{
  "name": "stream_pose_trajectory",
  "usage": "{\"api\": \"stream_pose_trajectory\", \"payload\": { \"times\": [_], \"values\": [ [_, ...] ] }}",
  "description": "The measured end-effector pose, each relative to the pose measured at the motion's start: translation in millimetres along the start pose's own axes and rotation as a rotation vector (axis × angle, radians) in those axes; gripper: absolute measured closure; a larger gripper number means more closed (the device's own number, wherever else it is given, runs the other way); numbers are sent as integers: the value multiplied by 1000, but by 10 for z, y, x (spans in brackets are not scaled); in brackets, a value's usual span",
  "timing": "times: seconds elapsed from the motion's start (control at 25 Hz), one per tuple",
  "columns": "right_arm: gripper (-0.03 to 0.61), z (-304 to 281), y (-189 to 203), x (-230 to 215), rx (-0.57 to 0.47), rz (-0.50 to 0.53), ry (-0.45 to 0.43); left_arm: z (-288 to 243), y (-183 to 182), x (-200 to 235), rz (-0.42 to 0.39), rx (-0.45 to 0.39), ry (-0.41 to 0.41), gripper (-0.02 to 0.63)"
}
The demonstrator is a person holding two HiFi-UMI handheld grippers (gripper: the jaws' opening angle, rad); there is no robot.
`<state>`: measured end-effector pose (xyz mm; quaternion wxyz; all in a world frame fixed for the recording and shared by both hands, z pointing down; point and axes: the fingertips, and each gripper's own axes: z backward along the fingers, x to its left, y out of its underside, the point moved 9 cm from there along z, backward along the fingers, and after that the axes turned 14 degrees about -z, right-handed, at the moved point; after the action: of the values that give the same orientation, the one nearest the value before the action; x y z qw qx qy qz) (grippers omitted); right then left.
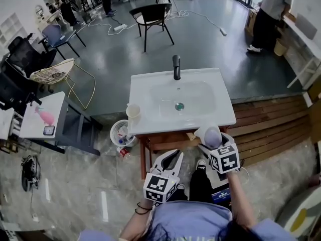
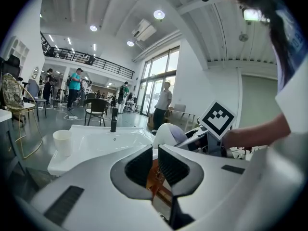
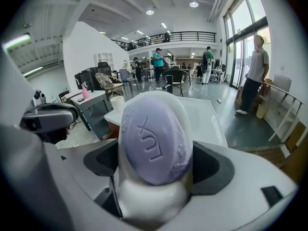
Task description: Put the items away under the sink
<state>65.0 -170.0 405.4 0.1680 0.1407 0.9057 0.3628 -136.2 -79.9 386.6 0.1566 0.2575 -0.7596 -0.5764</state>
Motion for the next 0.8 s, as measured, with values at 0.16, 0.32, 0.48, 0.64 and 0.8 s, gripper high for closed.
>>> {"api": "stream_pose_trajectory", "payload": {
  "times": [0.16,0.32,0.48,0.64,0.8],
  "values": [
    [144,73,82,123,-13,-16,7,157,37,-55,7,-2,11,580],
    [144,111,95,221,-25,-12,6,254,68,-81,6,3,13,580],
    [144,148,92,299,-19,15,-17,332,72,-104,19,2,-10,580],
    [144,159,108,279,-20,35,-42,351,91,-177,37,-2,-46,580],
    [144,173,103,232,-15,74,-79,327,53,-271,51,-2,-110,580]
  ]
}}
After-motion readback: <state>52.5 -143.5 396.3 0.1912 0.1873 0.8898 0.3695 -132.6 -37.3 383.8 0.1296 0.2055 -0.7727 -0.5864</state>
